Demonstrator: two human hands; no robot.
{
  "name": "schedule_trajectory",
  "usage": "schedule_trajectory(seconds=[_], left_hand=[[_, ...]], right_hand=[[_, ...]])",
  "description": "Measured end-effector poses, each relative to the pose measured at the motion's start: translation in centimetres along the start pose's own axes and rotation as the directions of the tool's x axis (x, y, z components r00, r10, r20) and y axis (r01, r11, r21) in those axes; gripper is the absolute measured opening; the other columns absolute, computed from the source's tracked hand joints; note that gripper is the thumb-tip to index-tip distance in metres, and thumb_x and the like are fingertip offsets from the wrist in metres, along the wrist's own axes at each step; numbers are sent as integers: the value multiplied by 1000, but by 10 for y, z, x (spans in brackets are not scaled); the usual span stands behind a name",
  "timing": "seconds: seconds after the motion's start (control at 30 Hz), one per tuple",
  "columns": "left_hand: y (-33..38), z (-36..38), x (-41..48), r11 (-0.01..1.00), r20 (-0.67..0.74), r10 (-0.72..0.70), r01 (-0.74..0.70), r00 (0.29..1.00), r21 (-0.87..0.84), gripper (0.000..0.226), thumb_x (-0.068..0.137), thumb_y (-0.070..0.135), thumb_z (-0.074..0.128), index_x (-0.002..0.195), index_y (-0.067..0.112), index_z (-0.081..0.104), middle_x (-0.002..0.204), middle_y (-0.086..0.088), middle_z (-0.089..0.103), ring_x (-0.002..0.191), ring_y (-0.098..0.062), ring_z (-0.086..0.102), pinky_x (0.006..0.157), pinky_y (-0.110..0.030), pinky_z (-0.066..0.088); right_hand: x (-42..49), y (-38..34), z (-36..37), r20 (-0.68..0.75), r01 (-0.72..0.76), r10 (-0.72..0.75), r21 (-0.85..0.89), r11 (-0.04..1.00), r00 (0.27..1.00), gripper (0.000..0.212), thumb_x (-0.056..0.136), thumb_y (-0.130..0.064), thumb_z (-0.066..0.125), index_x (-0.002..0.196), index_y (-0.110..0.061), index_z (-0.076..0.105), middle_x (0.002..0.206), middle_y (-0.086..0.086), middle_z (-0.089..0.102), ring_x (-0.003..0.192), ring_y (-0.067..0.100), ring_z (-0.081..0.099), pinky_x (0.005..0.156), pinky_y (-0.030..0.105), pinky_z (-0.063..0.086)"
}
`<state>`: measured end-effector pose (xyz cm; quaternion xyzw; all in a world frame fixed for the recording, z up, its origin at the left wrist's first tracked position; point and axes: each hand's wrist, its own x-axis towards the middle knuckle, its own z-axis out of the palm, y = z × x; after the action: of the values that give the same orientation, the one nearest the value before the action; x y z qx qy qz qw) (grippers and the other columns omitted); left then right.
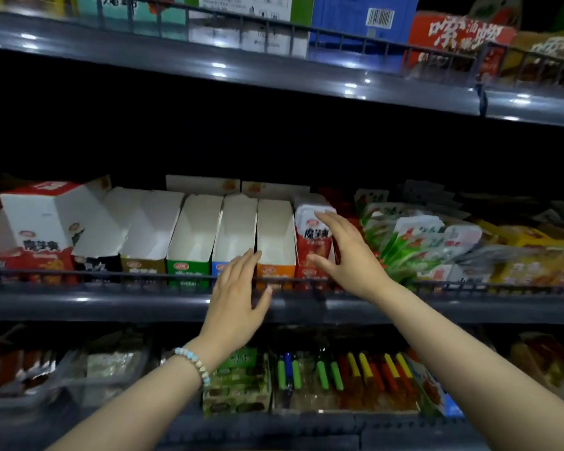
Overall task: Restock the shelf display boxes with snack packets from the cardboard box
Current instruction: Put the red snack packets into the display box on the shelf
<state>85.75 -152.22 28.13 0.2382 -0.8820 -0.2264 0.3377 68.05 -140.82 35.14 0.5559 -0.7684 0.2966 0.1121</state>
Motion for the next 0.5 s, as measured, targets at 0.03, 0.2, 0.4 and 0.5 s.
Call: schedule_trajectory(seconds=[0.03,0.2,0.4,0.5], left_hand=[[-5,1,-11,1000,10,-4,4,1000,-1,65,95,37,51,151,26,18,157,9,19,145,-9,11,118,-29,13],[-47,10,-75,995,100,-84,77,991,71,66,94,43,51,150,20,25,156,3,26,144,-14,20,117,-33,20],[-109,21,-161,958,253,-274,240,928,158,73,92,53,48,150,16,25,157,-1,24,144,-19,21,117,-35,19],[-145,24,-204,922,292,-379,332,878,199,79,90,60,46,151,16,23,157,-4,23,144,-21,21,118,-35,17]], right_hand=[[-15,-7,3,25,1,-2,29,1000,1000,73,88,-36,64,149,-27,25,156,-5,23,145,12,15,116,30,17],[-94,-27,48,257,-126,70,207,970,964,71,89,-41,61,148,-32,23,155,-11,23,142,5,18,114,25,20],[-174,-29,155,646,-313,210,46,949,734,73,90,-51,54,150,-25,23,157,-4,16,147,19,9,116,33,16],[-205,-39,209,773,-364,228,4,932,592,76,90,-55,51,151,-23,20,159,-2,12,147,22,7,118,37,14]])
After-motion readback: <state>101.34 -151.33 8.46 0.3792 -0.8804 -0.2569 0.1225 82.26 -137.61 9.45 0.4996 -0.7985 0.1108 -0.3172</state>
